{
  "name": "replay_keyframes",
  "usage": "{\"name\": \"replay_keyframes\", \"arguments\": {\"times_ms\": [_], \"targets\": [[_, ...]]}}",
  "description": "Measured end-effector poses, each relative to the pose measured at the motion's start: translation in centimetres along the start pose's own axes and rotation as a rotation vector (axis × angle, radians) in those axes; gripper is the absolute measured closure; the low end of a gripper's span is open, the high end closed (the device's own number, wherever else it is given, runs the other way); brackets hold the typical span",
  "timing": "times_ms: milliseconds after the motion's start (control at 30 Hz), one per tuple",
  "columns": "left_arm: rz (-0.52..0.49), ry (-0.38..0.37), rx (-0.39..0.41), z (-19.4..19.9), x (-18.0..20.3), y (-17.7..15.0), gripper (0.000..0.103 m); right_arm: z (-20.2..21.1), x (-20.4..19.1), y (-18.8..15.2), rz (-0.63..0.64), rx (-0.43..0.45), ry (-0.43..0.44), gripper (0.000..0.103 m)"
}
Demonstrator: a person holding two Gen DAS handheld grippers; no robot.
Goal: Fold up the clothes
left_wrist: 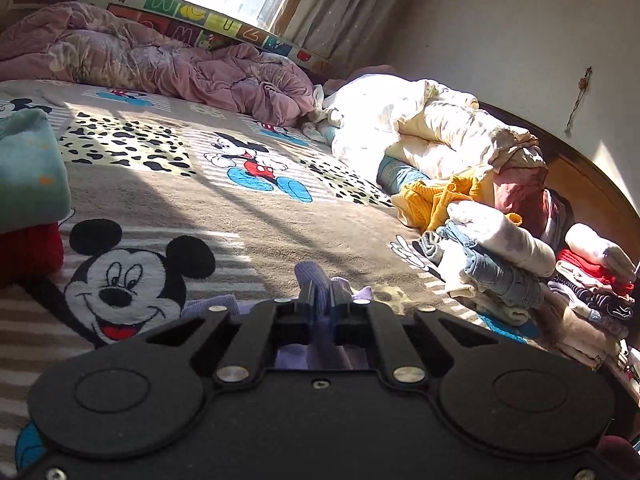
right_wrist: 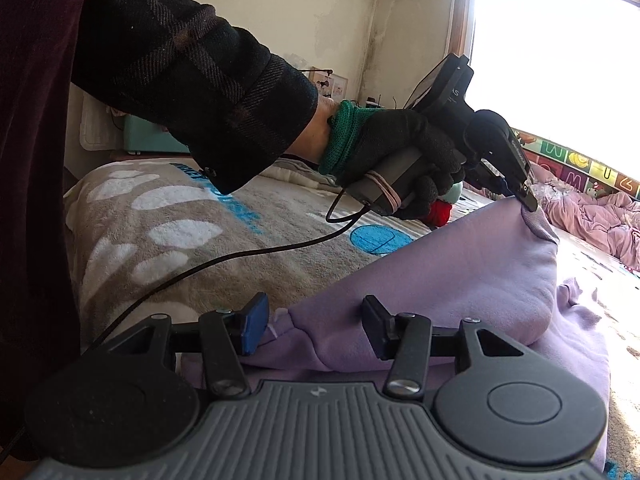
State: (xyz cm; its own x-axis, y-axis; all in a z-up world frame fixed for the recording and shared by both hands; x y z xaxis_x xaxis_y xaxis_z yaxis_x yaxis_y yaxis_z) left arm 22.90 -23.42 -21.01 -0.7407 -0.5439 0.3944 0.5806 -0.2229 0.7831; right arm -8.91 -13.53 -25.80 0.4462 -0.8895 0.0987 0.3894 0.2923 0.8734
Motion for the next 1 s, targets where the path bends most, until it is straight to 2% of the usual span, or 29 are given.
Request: {"name": "replay_keyframes", "arguments": {"times_ms": [200,367,433,467,533,567,633,833,1000], "targets": [[0.051,0.06,-0.005,-1.6,-2.4,-0.7,0.103,-0.5,1.5,-0.3,-0.093,-0.03,0.014,0.044],[0.063,0.133,-0.13,-3.6,-3.7,-2.4,0.103,-0.5,2.2,-0.5,-0.141,-0.045,0.035,0.044],[0.098,0.147,-0.156,-3.7,-4.3,-2.5,0.098,-0.5,2.3,-0.6,-0.154,-0.045,0.04,0.043],[0.116,0.149,-0.159,-3.4,-4.5,-2.3,0.094,-0.5,2.4,-0.6,-0.157,-0.045,0.04,0.043],[0.148,0.104,-0.159,-2.7,-4.5,-1.9,0.081,-0.2,2.3,-0.5,-0.154,-0.035,0.034,0.043],[0.156,0.088,-0.158,-2.3,-4.3,-1.8,0.08,0.0,2.2,-0.4,-0.146,-0.024,0.029,0.043],[0.143,0.072,-0.173,-1.9,-3.8,-1.7,0.079,0.5,1.9,-0.2,-0.129,-0.007,0.021,0.043],[0.102,0.095,-0.265,-2.6,-2.7,-3.5,0.079,1.5,0.8,0.1,-0.066,0.017,0.009,0.042],[0.069,0.105,-0.281,-2.9,-2.3,-4.2,0.079,1.8,-0.2,0.2,-0.016,0.023,-0.004,0.042]]}}
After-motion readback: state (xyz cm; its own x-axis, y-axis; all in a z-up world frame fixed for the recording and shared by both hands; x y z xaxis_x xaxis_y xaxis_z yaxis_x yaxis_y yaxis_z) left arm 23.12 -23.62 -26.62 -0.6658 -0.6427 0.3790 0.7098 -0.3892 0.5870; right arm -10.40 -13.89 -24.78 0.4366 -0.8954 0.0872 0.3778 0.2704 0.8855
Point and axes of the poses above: each gripper's, at about its wrist camera, not at the fingertips, and z roughly against the way its jaws point, x to its right, y to its top, the point moved 8 cm from there along -z, roughly the way its jaws point, and after that the axes turned 7 degrees about -x, right-handed, at the moved point
